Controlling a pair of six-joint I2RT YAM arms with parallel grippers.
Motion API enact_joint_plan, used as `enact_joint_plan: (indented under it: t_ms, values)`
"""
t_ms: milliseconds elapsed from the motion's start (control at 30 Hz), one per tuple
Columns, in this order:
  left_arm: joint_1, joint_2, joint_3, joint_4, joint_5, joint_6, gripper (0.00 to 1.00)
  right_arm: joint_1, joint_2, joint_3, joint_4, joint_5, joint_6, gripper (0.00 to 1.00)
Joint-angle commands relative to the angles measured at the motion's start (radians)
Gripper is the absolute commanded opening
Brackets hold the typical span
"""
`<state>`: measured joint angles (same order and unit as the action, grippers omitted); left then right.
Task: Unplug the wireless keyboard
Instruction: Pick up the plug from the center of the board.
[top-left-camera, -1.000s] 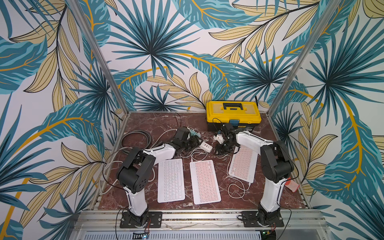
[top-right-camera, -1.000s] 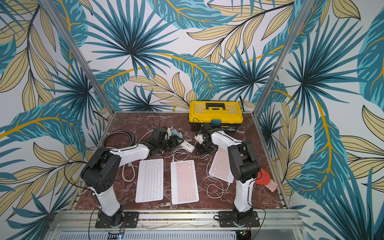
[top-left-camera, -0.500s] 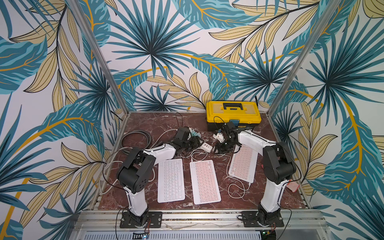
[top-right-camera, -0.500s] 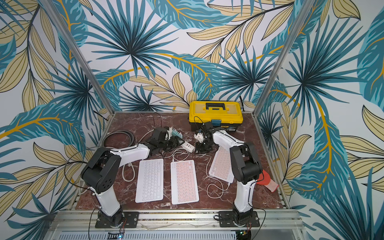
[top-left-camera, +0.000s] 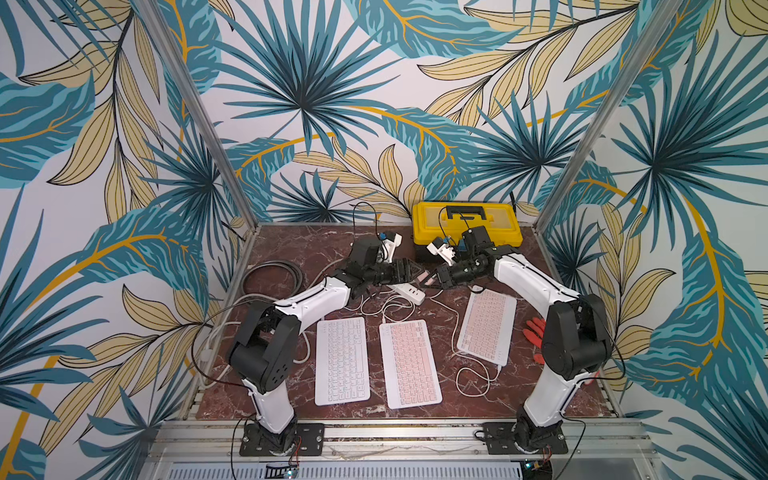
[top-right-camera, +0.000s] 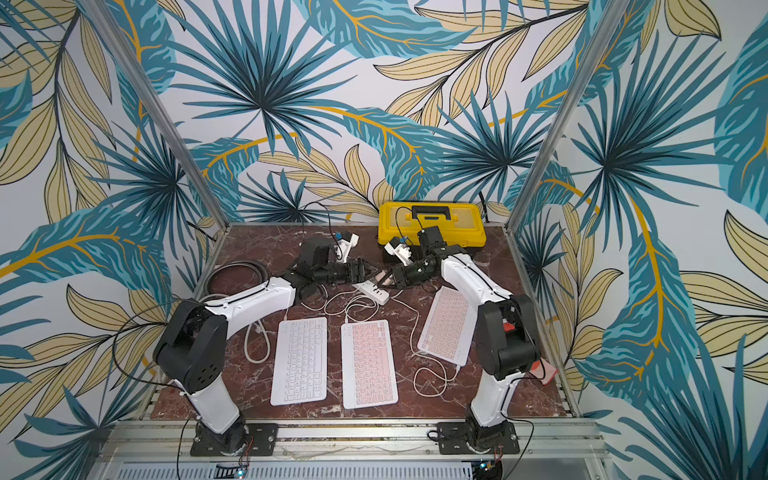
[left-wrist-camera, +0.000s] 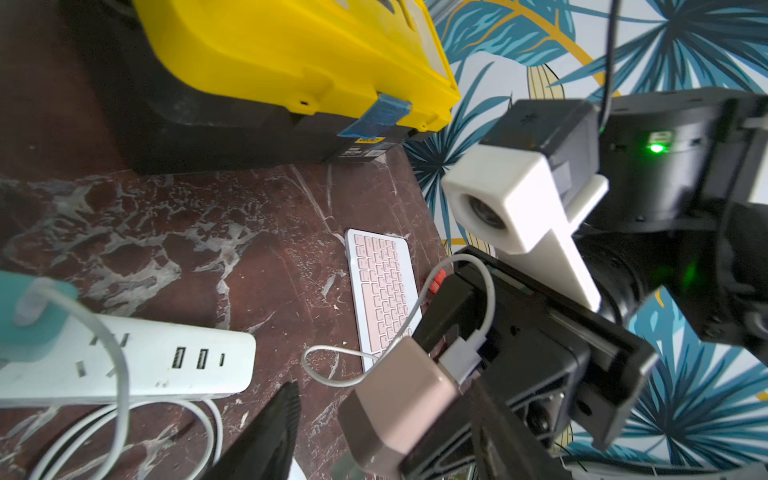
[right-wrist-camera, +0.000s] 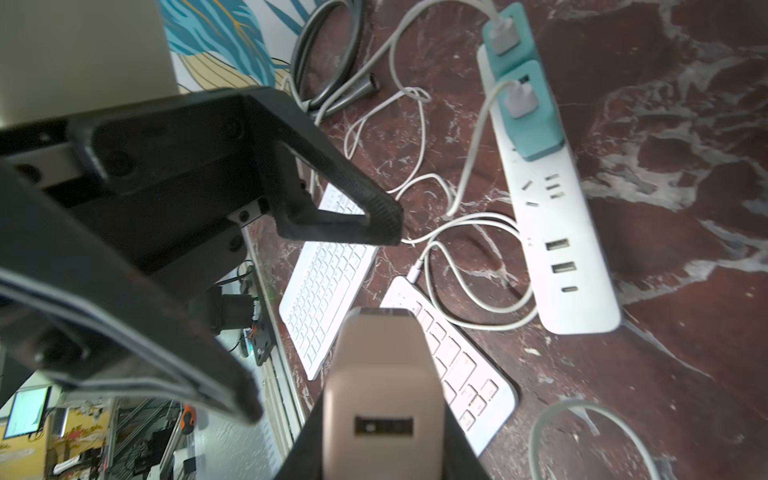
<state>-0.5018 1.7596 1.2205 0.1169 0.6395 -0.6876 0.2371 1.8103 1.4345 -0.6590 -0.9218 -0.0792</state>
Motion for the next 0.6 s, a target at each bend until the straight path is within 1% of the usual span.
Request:
enact_joint_plan:
  t_ms: [0, 67, 200, 333, 433, 567]
  values:
    - [0.023, -0.033, 0.026, 0.032, 0.138, 0.059, 0.67, -0.016, -0.036, 0.002, 0.002, -0.167, -0.056, 0.12]
    - [0.026, -0.029, 0.033, 0.054, 0.194, 0.060, 0.67, -0.017, -0.041, -0.005, 0.032, -0.215, -0.047, 0.12]
    - [0.047, -0.026, 0.005, 0.179, 0.270, -0.002, 0.66, -0.018, -0.060, -0.023, 0.099, -0.272, -0.025, 0.12]
    - [0.038, -0.011, 0.015, 0.200, 0.337, -0.007, 0.63, -0.018, -0.061, -0.020, 0.125, -0.300, -0.011, 0.12]
    - [0.035, -0.015, 0.003, 0.225, 0.348, -0.010, 0.59, -0.018, -0.059, -0.022, 0.150, -0.321, 0.008, 0.12]
    - [0.055, -0.017, -0.032, 0.319, 0.356, -0.076, 0.53, -0.018, -0.056, -0.025, 0.165, -0.340, 0.022, 0.12]
